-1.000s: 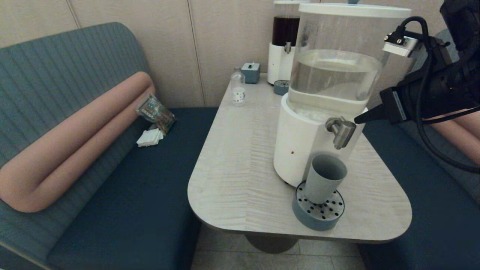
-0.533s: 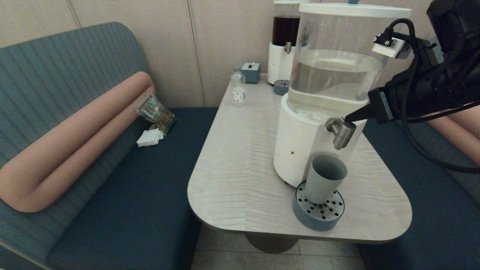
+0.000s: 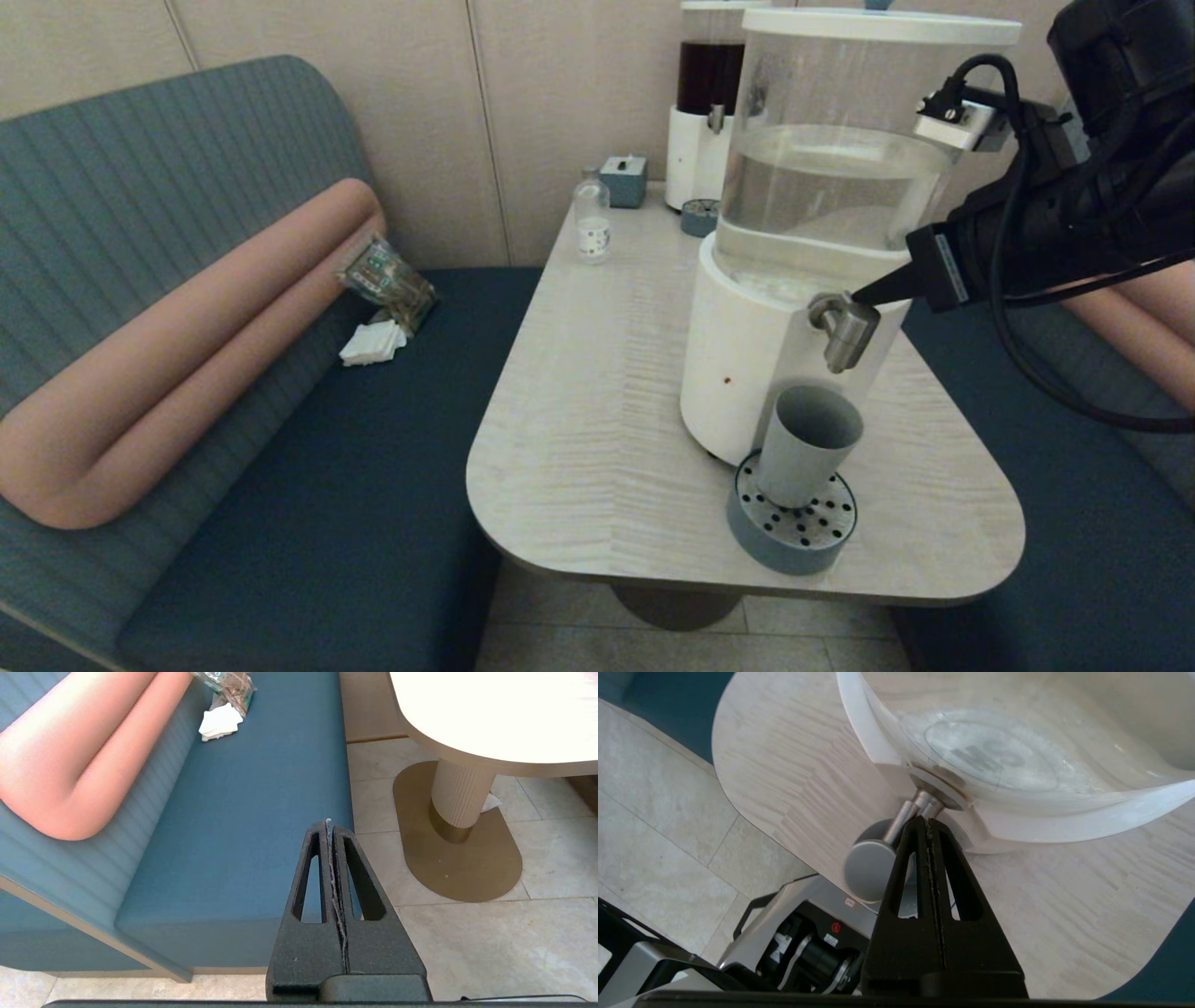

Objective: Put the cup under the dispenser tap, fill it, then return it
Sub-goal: Turn on the faucet

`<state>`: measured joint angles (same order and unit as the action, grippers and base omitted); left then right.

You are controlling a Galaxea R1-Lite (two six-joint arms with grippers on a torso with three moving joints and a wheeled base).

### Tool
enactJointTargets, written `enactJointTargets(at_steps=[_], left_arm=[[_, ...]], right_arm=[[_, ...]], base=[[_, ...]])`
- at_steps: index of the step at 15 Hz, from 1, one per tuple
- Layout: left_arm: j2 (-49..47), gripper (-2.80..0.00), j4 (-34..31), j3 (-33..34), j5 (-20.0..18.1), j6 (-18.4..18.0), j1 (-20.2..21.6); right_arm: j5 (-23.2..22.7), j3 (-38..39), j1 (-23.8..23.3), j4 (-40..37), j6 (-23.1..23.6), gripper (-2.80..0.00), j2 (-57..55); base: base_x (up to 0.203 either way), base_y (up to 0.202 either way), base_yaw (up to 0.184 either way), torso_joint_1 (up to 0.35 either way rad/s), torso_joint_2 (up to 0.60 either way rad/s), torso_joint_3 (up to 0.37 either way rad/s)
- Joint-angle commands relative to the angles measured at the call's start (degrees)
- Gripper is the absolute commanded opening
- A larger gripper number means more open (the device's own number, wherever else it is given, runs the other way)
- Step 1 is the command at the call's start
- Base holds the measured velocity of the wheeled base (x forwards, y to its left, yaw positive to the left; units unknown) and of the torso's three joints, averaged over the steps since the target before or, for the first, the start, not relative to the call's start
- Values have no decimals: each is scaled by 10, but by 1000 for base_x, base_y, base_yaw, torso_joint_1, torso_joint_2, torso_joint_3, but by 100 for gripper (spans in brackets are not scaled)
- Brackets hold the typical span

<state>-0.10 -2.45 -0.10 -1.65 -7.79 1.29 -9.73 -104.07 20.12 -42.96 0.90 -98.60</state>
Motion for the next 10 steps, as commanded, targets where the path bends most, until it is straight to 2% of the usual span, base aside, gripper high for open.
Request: enactJointTargets(at_steps=[1, 10], left_arm=[[-1, -280, 0, 0, 0, 0, 0], [-1, -280, 0, 0, 0, 0, 0]], right_arm=[[-3, 1, 3, -3, 0, -280, -5], [-6, -2, 16, 4, 16, -280, -12]], base=[[0, 0, 0, 0, 0, 0], [0, 0, 0, 0, 0, 0]])
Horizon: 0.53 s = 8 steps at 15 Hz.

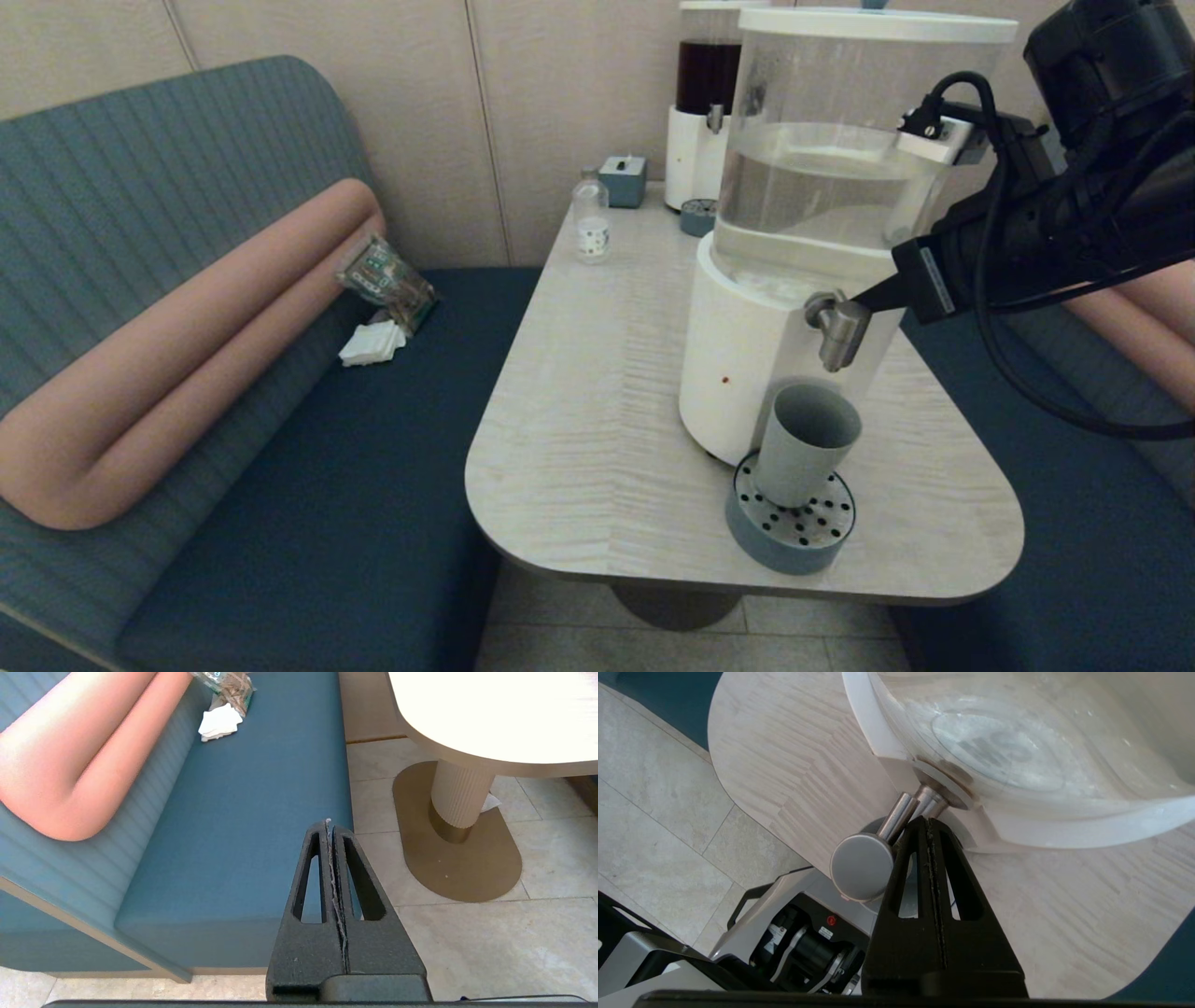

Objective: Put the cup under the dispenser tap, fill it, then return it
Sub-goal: Turn on the faucet

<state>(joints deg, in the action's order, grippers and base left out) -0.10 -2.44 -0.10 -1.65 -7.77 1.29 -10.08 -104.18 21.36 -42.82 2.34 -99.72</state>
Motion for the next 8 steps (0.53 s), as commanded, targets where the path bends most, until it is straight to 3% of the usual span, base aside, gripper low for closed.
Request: enactJointTargets(at_steps=[1, 8], left_arm=[[-1, -280, 0, 0, 0, -1, 0], [-1, -280, 0, 0, 0, -1, 0]], right_arm=[[-4, 0, 4, 10, 1, -280, -2], [-6, 7, 12, 17, 27, -280, -7]], base=[[0, 0, 0, 0, 0, 0], [0, 0, 0, 0, 0, 0]])
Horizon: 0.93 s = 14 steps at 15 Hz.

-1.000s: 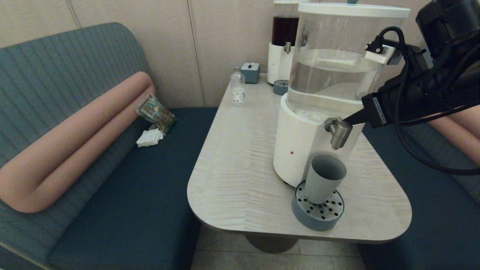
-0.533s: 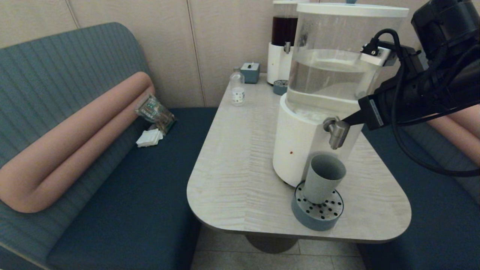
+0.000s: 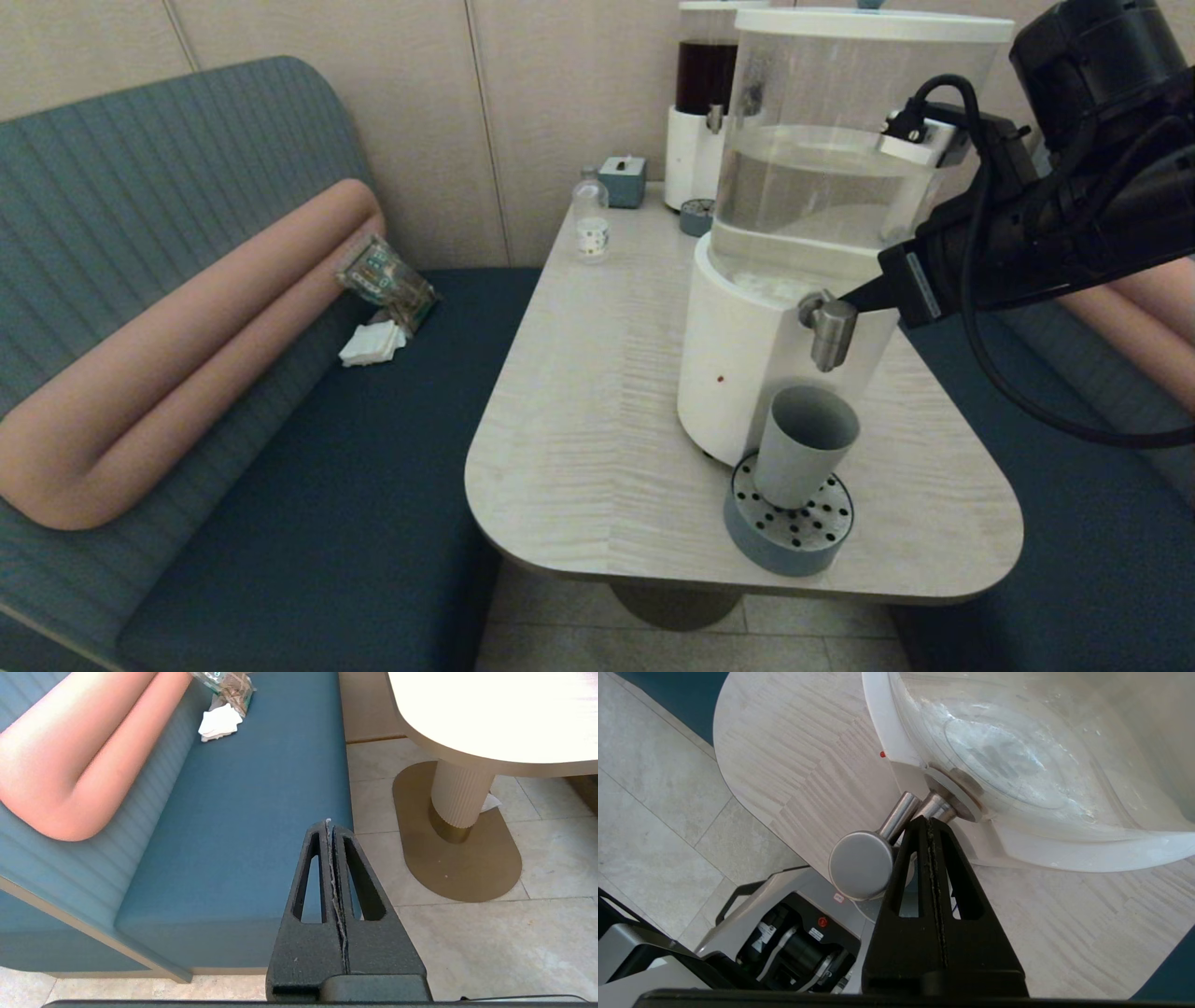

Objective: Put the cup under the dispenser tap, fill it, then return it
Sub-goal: Turn on the faucet

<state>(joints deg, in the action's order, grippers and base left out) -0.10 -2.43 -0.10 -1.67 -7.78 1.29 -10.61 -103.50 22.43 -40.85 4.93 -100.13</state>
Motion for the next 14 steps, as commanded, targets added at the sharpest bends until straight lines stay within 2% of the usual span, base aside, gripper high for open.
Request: enactJointTargets(at_steps=[1, 14], left_arm=[[-1, -280, 0, 0, 0, 0, 0], [-1, -280, 0, 0, 0, 0, 0]], right_arm=[[-1, 0, 2, -2, 2, -280, -3], [-2, 3, 5, 7, 65, -280, 1]], base=[[0, 0, 0, 0, 0, 0], [0, 0, 0, 0, 0, 0]])
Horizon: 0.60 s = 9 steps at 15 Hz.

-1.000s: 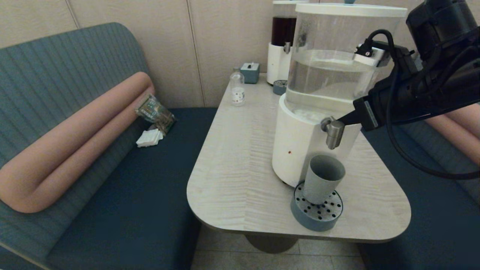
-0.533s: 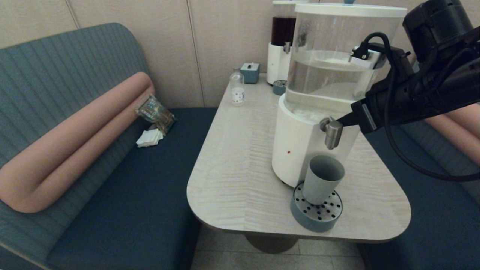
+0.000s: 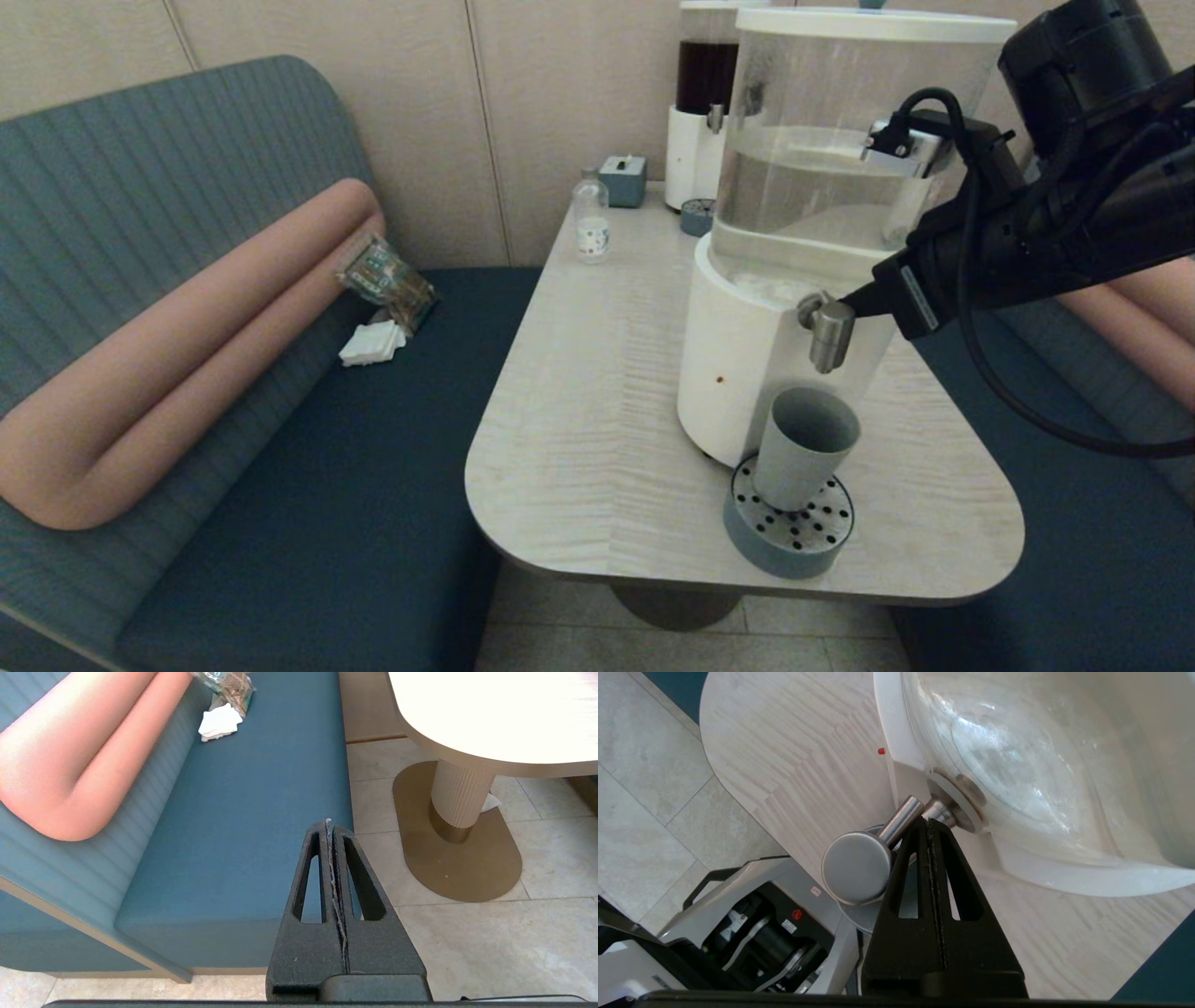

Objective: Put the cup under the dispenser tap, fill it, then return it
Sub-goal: Turn on the faucet

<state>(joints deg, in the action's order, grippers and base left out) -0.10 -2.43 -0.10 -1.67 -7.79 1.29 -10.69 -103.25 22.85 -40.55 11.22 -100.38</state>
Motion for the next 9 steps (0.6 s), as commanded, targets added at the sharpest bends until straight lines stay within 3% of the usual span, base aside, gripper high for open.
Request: enactJointTargets(at_steps=[1, 9], left_arm=[[-1, -280, 0, 0, 0, 0, 0], [-1, -280, 0, 0, 0, 0, 0]], right_arm=[[-2, 5, 4, 13, 2, -280, 4], [-4, 17, 16, 30, 1, -280, 7]], base=[[0, 0, 0, 0, 0, 0], [0, 0, 0, 0, 0, 0]])
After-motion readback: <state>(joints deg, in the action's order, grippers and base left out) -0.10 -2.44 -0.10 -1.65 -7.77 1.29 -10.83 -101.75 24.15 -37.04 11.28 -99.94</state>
